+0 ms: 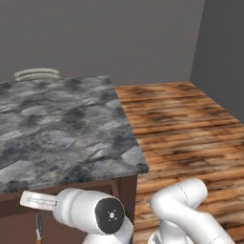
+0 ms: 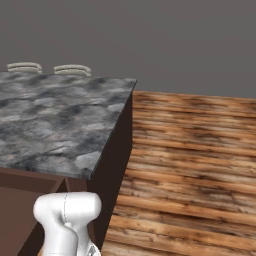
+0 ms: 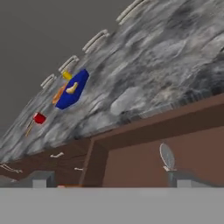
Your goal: Take the pizza cutter from the drawer on the left and place it on the dining counter for cutting.
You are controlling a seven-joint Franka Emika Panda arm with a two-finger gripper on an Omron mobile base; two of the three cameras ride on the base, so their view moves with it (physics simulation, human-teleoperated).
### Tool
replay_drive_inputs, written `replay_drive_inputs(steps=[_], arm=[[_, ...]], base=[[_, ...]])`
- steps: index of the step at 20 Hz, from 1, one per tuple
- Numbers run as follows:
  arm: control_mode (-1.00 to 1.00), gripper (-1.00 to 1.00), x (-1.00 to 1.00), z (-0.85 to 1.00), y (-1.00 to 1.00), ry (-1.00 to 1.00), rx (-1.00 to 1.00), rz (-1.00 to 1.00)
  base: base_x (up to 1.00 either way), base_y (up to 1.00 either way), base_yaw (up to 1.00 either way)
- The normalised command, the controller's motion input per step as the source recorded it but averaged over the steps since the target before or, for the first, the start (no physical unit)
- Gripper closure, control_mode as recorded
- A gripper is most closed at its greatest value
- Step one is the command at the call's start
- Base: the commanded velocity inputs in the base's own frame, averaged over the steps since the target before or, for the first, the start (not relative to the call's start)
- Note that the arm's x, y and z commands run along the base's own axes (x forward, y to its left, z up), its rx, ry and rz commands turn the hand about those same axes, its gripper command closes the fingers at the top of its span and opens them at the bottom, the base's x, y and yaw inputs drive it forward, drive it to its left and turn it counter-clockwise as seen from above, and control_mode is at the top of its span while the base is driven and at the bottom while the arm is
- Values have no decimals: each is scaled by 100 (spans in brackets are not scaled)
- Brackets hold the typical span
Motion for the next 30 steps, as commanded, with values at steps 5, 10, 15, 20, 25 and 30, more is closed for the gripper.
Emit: replay_drive_inputs(steps=[5,10,15,20,25,30], arm=[[-100,-100,70,-6,10,75,1,0],[-100,-100,36,-38,18,57,-23,1],[-100,-100,7,-37,27,53,-28,0],[-100,-100,-4,-11,34,26,-23,15],[-100,-100,-20,-37,31,-3,-35,24],[-100,-100,0,-56,-2,-10,-7,15]], base=[[0,0,0],[0,0,0],[0,0,0],[0,0,0],[0,0,0],[0,0,0]])
